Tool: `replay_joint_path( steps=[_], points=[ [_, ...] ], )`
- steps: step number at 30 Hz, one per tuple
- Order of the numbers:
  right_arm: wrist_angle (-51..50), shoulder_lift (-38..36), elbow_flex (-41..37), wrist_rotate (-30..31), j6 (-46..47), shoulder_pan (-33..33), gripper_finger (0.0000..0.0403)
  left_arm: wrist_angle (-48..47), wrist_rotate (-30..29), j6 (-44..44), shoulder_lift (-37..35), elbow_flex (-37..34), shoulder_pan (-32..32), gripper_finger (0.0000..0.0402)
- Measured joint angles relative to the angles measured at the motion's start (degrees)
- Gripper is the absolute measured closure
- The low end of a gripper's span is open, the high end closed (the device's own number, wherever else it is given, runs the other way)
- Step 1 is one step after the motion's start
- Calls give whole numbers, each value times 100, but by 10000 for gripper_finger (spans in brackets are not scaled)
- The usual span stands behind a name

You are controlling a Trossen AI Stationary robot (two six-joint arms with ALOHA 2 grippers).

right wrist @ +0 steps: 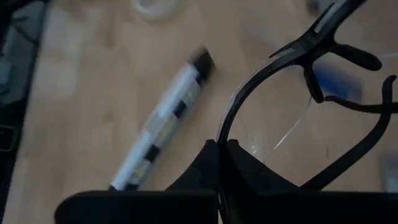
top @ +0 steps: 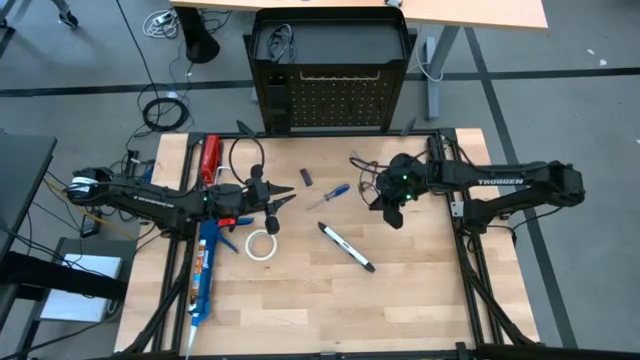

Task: Hang tools onto peg board
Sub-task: Put the black safety glasses on the top of the black pegboard

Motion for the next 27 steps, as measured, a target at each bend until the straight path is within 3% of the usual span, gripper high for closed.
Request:
replay_joint_path(
  steps=[10, 15, 24, 27],
  points=[
    [1640, 298, -1416, -957, 1770, -279, 373, -67, -169, 15, 0, 0, -148, 310],
    [1606, 577, -1514, -858, 2066, -243, 343, -73, -169, 16, 0, 2, -205, 310],
    [1140, 528, -1240, -948, 1939, -273, 240, -217, -169, 15, 0, 2, -300, 310],
    [487, 350, -879, -315, 1700, 31, 227, -281, -168, 15, 1, 2, -329, 310]
  ],
)
